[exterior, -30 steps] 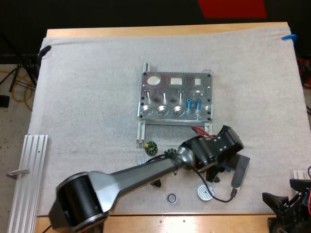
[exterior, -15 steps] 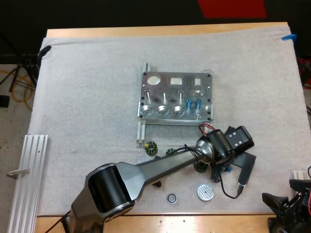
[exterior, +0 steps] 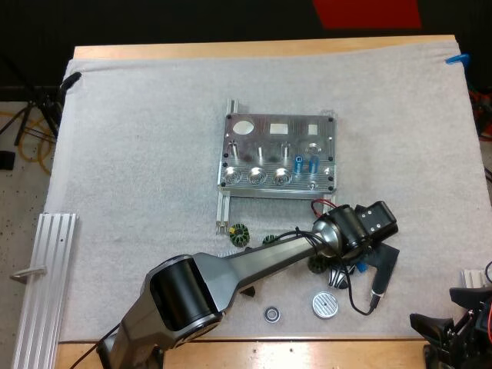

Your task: Load cells from left to right

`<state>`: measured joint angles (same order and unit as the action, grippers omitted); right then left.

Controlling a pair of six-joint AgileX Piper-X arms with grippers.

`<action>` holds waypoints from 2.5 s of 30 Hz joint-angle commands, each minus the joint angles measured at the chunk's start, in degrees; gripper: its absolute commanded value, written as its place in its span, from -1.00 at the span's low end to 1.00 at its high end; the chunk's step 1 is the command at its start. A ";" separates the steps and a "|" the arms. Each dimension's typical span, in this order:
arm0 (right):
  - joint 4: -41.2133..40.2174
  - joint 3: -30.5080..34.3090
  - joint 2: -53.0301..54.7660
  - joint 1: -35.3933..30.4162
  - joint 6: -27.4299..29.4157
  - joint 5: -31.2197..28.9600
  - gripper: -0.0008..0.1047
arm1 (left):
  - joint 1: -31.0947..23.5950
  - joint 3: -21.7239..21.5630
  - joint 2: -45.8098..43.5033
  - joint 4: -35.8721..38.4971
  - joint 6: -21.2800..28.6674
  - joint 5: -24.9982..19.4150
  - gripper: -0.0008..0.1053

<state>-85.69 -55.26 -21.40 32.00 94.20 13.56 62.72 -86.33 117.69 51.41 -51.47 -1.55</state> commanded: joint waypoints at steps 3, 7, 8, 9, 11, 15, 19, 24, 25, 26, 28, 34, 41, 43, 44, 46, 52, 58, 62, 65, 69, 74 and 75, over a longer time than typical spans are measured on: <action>-0.24 0.04 0.06 -0.33 2.67 0.49 0.51 | 0.44 -0.46 -0.23 1.62 -0.22 1.55 -0.07; -0.24 0.04 0.06 -0.33 2.66 0.49 0.51 | 0.94 -0.73 -0.23 2.61 -1.25 2.15 -0.07; -0.24 0.04 0.06 -0.33 2.66 0.49 0.51 | 1.13 -0.72 -0.23 3.04 -1.36 2.26 -0.07; -0.24 0.04 0.06 -0.33 2.66 0.49 0.51 | 1.38 -0.72 -0.23 3.07 -1.49 2.21 -0.07; -0.24 0.04 0.06 -0.33 2.66 0.49 0.51 | 1.60 -0.72 -0.23 3.08 -1.64 2.21 -0.10; -0.24 0.04 0.06 -0.33 2.66 0.49 0.51 | 1.95 -0.72 -0.23 4.37 -3.59 2.21 -0.16; -0.24 0.04 0.06 -0.33 2.66 0.49 0.51 | 1.95 -0.72 -0.05 6.50 -3.61 1.55 -0.16; -0.24 0.04 0.06 -0.33 2.66 0.49 0.51 | 1.95 -0.72 1.02 5.47 -4.46 -1.63 -0.16; -0.24 0.04 0.06 -0.33 2.66 0.49 0.51 | 1.95 -0.72 1.11 5.38 -4.66 -1.76 -0.16; -0.24 0.04 0.06 -0.33 2.66 0.49 0.51 | 1.95 -0.72 1.13 5.34 -5.39 -2.17 -0.16; -0.24 0.04 0.06 -0.33 2.66 0.49 0.51 | 1.95 -0.72 1.11 5.35 -6.62 -2.19 -0.16; -0.24 0.04 0.06 -0.33 2.66 0.49 0.51 | 1.95 -0.72 1.25 4.67 -6.75 -3.50 -0.31; -0.24 0.04 0.06 -0.33 2.66 0.49 0.51 | 1.95 -1.03 1.25 4.12 -7.19 -5.42 -0.98; -0.05 0.04 0.06 -0.33 2.66 0.49 0.51 | 1.95 -1.75 1.25 4.12 -7.84 -5.42 -0.98; -0.10 0.04 0.06 -0.33 2.66 0.49 0.51 | 1.95 -2.61 1.25 4.12 -8.82 -5.42 -0.98; -0.10 0.04 0.06 -0.33 2.66 0.49 0.51 | 1.95 -3.87 0.77 4.12 -9.87 -5.42 -0.98; 1.74 0.04 -0.23 -0.33 -2.05 0.35 0.51 | 1.47 -6.40 -5.44 7.95 -11.15 -5.15 -0.98; 10.85 0.04 -0.77 -0.33 -8.69 0.35 0.52 | -1.51 -5.82 -14.46 9.27 -15.71 -4.37 -0.98; 13.52 0.04 -2.44 -0.33 -10.48 0.35 0.52 | -4.22 -5.82 -19.47 11.01 -16.68 -2.66 -0.98; 14.46 0.04 -4.73 -0.33 -10.55 0.35 0.52 | -6.44 -5.82 -22.97 13.22 -16.66 -2.53 -0.98; 16.96 0.04 -8.67 -0.33 -10.55 0.35 0.52 | -8.92 -5.42 -26.56 18.05 -16.39 -2.53 -0.98; 19.03 0.04 -12.96 -0.33 -10.55 0.35 0.51 | -9.96 0.03 -31.52 19.09 -15.53 -2.53 -0.98; 19.25 0.04 -14.39 -0.33 -10.89 0.35 0.51 | -9.95 1.57 -32.81 19.09 -15.56 -2.53 -0.98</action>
<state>-67.11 -55.12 -35.81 32.00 83.26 13.75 52.68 -84.34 85.45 70.23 -66.96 -4.34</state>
